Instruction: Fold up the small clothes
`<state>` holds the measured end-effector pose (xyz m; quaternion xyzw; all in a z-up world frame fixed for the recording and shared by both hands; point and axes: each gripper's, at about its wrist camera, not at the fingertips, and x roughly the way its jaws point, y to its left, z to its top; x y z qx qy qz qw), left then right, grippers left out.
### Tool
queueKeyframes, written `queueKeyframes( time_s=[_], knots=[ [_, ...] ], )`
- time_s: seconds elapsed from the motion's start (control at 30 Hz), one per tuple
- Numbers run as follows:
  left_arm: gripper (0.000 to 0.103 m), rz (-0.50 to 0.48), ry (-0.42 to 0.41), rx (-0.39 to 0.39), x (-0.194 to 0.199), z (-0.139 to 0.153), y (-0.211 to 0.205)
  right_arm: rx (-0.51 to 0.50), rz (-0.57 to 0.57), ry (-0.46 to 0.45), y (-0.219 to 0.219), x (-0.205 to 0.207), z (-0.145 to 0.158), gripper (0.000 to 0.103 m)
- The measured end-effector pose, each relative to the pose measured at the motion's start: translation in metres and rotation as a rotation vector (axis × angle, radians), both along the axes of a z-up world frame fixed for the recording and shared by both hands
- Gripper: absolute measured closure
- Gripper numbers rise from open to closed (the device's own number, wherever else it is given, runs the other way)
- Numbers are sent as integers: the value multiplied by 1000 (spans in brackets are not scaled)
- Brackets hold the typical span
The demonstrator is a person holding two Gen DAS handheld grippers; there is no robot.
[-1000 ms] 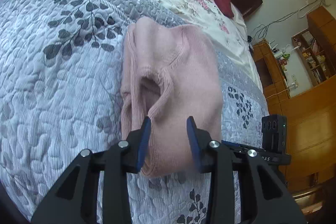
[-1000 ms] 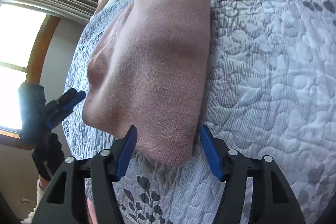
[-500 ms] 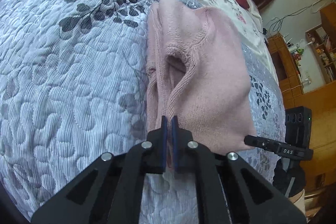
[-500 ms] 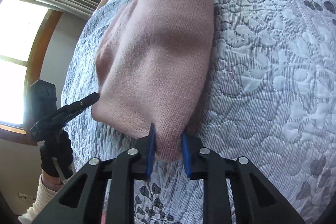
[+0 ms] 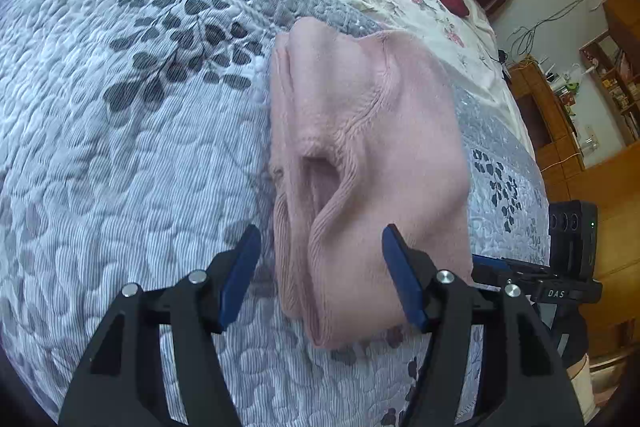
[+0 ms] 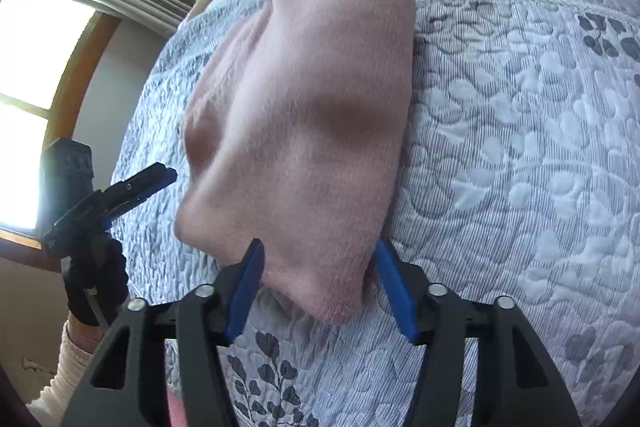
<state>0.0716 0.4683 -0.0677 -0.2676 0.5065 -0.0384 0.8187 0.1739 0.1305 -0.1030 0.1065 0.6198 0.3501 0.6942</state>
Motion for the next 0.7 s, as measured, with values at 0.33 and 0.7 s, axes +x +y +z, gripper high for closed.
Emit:
queueKeyframes(
  time_s=[0.33, 0.7],
  knots=[
    [32, -19, 49, -116, 66, -30, 24, 124, -89, 71, -8, 65, 0, 30],
    [19, -190, 76, -250, 101, -72, -3, 194, -66, 153, 21, 88, -52, 10]
  ],
)
